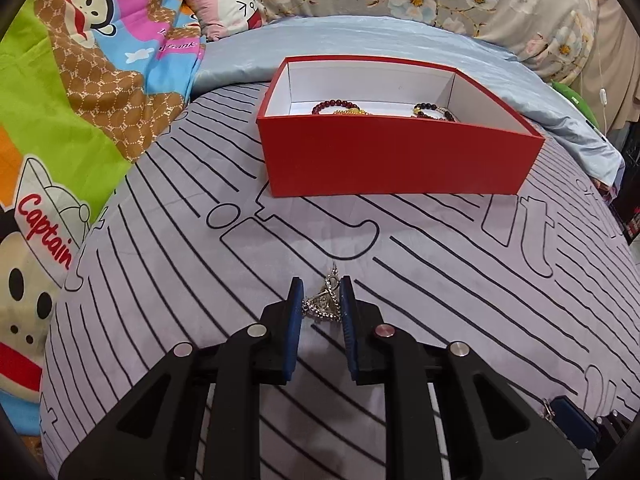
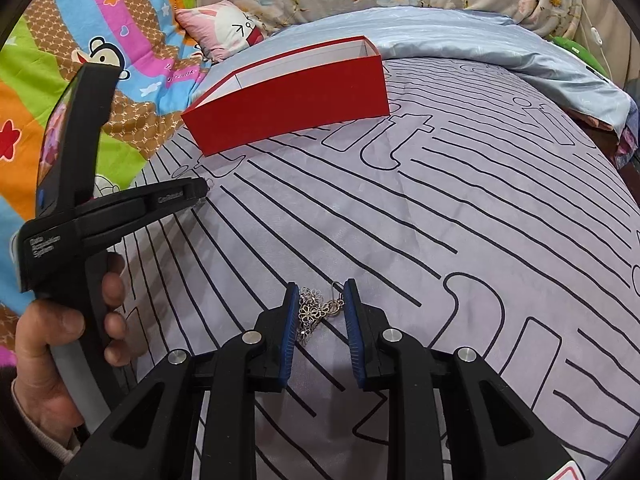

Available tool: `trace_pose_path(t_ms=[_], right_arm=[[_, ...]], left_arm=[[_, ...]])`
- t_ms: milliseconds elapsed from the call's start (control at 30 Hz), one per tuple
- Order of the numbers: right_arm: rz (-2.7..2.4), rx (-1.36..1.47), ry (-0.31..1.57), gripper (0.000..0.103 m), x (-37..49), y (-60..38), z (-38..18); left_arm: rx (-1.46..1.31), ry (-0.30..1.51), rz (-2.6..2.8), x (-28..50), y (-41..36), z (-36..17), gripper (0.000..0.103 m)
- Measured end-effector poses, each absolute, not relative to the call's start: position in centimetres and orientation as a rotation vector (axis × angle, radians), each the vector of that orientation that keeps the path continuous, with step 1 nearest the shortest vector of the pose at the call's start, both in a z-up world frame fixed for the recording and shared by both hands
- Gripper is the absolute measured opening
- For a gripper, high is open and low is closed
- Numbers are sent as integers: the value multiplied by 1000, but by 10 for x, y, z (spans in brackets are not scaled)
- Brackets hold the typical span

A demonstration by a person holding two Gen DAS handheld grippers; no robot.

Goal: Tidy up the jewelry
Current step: 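Grasp the silver pendant with left tool while right tool holds the silver chain, then carry the pendant and silver chain over the red box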

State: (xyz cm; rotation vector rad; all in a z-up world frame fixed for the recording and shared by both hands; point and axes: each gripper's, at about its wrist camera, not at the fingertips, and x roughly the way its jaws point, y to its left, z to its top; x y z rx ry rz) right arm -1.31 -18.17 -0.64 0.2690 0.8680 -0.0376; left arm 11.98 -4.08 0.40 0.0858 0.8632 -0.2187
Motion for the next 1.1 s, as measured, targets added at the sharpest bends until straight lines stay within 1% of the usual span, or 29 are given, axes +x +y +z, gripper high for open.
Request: trace_pose_path(t_ms=[433,1100], right_arm=[[-18,293,836,22,-31,-179,13],[40,291,765,21,-53,-175,54]], left_arm=[[44,892,-239,75,-20,24,18],[-75,865,-319,21,21,55,18]])
